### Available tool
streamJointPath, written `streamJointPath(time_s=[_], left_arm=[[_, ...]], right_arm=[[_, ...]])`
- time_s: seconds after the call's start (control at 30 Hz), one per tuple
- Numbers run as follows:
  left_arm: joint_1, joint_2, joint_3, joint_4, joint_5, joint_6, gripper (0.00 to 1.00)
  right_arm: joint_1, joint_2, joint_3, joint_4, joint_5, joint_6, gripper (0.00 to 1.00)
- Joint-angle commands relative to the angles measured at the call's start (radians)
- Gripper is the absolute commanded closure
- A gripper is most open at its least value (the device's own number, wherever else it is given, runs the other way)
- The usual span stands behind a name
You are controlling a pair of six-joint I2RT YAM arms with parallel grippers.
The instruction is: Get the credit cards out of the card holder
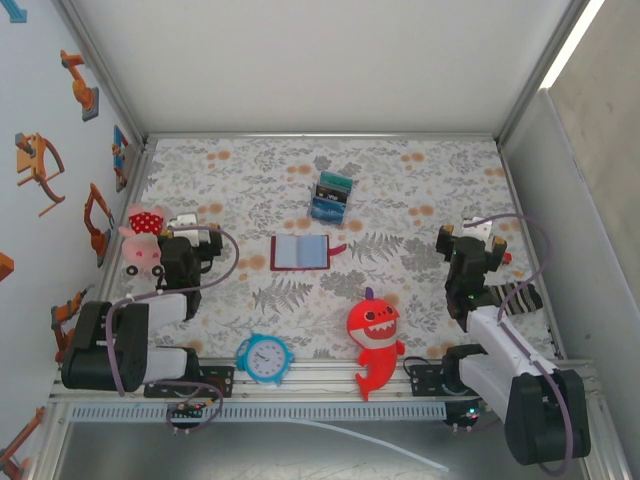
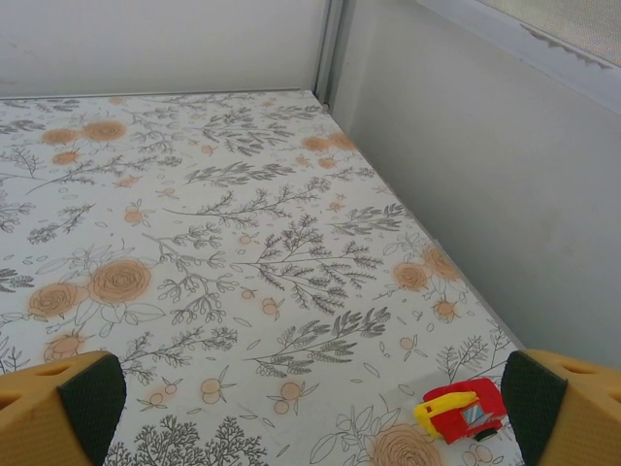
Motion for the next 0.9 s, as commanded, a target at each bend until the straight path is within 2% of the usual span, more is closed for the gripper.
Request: streamJointPath(time_s=[0.0,0.17,0.37,0.5,0.6,0.7,0.77,0.87], left_arm=[[-0.01,0.049,-0.012,0.132,0.037,0.023,0.03],[-0.055,0.151,-0.007,0.236,0.009,0.08,0.03],[-0.045,0.177,-0.022,0.277,0.006,0.063,0.03],[-0.024,0.274,-0.016,0.379,0.018,0.05,0.03],[-0.022,0.225,0.01,0.252,-0.042,0.016,0.03],[0.0,0.237,0.122,0.075,-0.132,-0.041,0.03],[0.051,0.217,0.157,-0.034,-0.08,-0.095,0.03],[0.062,0.219,0.154,-0.021,-0.068,-0.101,0.03]], right_arm=[[-0.008,-0.016,-0.026,0.042,0.007,0.012,0.01],[-0.01,-0.002,-0.035,0.065,-0.001,0.017,0.01],[-0.018,0.048,-0.044,0.124,-0.024,0.035,0.01],[-0.023,0.089,-0.046,0.173,-0.046,0.045,0.01],[-0.025,0.114,-0.045,0.196,-0.053,0.055,0.01],[-0.028,0.135,-0.044,0.211,-0.059,0.058,0.01],[-0.032,0.143,-0.042,0.216,-0.061,0.052,0.01],[-0.042,0.151,-0.045,0.225,-0.065,0.041,0.01]])
